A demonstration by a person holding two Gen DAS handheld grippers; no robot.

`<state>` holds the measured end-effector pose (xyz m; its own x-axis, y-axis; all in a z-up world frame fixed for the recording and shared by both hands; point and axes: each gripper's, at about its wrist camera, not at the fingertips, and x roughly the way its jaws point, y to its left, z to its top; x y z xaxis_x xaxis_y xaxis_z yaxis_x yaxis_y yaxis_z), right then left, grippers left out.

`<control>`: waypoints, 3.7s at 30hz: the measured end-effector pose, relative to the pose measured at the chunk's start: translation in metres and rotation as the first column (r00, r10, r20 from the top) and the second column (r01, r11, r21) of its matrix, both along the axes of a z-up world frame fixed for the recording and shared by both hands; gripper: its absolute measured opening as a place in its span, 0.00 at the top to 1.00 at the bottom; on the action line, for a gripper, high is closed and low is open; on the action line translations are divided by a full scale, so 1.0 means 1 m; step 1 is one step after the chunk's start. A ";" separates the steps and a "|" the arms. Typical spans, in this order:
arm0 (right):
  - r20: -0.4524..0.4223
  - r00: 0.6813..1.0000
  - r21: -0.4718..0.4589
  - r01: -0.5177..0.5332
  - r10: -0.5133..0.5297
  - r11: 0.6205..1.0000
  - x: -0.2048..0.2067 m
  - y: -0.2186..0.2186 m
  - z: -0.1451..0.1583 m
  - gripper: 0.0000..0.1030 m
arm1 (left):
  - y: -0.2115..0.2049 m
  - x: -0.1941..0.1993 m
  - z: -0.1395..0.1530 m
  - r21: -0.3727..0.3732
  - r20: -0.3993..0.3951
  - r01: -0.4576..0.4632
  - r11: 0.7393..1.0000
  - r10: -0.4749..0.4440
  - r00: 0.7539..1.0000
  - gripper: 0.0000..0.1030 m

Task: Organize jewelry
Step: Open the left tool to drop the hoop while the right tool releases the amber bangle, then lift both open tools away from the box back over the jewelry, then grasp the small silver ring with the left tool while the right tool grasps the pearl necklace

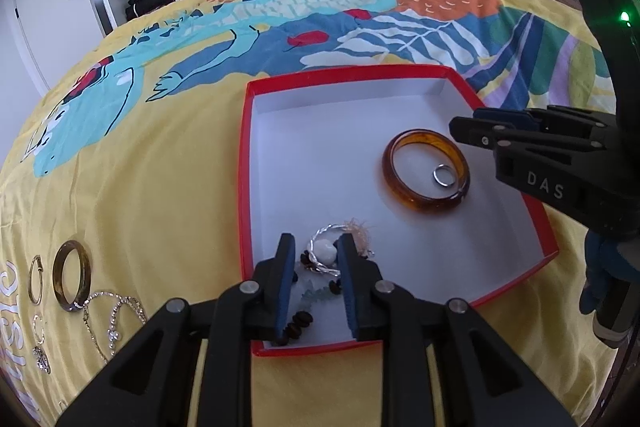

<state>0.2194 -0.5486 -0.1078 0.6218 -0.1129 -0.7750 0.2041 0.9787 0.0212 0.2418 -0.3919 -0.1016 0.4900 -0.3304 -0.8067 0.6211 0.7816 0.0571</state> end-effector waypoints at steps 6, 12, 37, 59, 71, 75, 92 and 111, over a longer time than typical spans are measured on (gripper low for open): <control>0.013 1.000 -0.001 0.016 -0.016 1.000 -0.005 -0.003 0.007 0.72 | 0.000 -0.004 0.009 -0.013 0.005 0.003 1.000 -0.003 1.000 0.75; 0.027 0.999 -0.002 0.028 -0.028 1.000 -0.013 -0.003 0.019 0.67 | 0.002 -0.011 0.022 -0.031 0.009 0.011 0.999 -0.010 1.000 0.74; 0.042 0.997 0.003 0.062 -0.062 0.998 -0.058 0.013 0.050 0.66 | 0.026 -0.052 0.074 -0.110 0.012 0.047 0.993 -0.046 0.999 0.61; 0.054 0.997 0.020 0.060 -0.061 0.998 -0.117 0.070 0.084 0.66 | 0.120 -0.103 0.097 -0.140 -0.011 -0.005 0.990 0.004 1.000 0.57; 0.078 0.997 0.039 0.014 -0.017 0.999 -0.181 0.136 0.109 0.65 | 0.248 -0.153 0.105 -0.112 0.004 -0.174 0.978 0.175 0.985 0.56; 0.105 0.994 0.047 -0.010 0.005 0.999 -0.204 0.159 0.119 0.62 | 0.292 -0.172 0.107 -0.103 0.019 -0.247 0.964 0.250 0.968 0.57; 0.150 0.986 0.085 -0.086 0.073 0.993 -0.244 0.213 0.128 0.57 | 0.407 -0.212 0.104 -0.134 -0.012 -0.454 0.881 0.457 0.890 0.56; 0.013 0.992 0.160 -0.129 0.129 0.979 -0.178 0.229 0.063 0.52 | 0.391 -0.151 0.053 -0.082 -0.107 -0.468 0.880 0.459 0.882 0.56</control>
<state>0.0415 -0.3198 -0.0448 0.6250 0.0935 -0.7750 0.0763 0.9807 0.1798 0.0908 -0.0007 -0.0485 0.5410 -0.1653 -0.8246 0.1856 0.9798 -0.0746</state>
